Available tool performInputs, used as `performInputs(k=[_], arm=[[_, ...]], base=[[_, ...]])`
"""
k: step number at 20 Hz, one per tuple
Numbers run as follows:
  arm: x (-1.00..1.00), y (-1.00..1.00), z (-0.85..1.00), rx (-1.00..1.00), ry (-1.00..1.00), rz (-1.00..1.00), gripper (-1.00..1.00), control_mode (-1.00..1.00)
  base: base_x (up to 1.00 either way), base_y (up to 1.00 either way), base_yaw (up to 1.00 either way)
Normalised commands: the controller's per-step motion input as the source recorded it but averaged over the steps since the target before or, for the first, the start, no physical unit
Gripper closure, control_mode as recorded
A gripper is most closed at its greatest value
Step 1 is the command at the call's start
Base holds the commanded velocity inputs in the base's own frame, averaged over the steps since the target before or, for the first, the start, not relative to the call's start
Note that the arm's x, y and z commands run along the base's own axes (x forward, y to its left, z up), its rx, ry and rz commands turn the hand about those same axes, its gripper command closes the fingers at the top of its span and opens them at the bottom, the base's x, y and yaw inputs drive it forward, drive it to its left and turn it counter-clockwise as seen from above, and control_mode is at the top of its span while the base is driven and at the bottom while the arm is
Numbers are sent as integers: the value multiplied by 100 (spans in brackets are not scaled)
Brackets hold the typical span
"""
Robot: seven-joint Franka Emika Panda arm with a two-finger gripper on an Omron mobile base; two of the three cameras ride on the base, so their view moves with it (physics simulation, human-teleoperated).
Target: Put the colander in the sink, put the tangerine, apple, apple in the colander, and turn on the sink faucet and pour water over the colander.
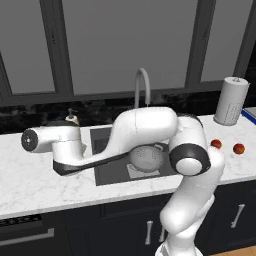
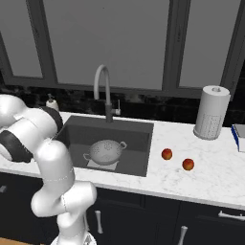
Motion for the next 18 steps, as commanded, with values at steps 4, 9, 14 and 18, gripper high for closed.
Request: performInputs(k=[4,9,14,18], arm=[[-43,-86,79,13,-42,-22,100,-100],[-67,-88,46,15,-42,-20,100,-100],[-87,-92,15,20,-31,-19,100,-100],[-71,-100,0,40,-4,-25,100,-100]], base=[[0,0,0],[0,0,0],[0,0,0],[0,0,0]])
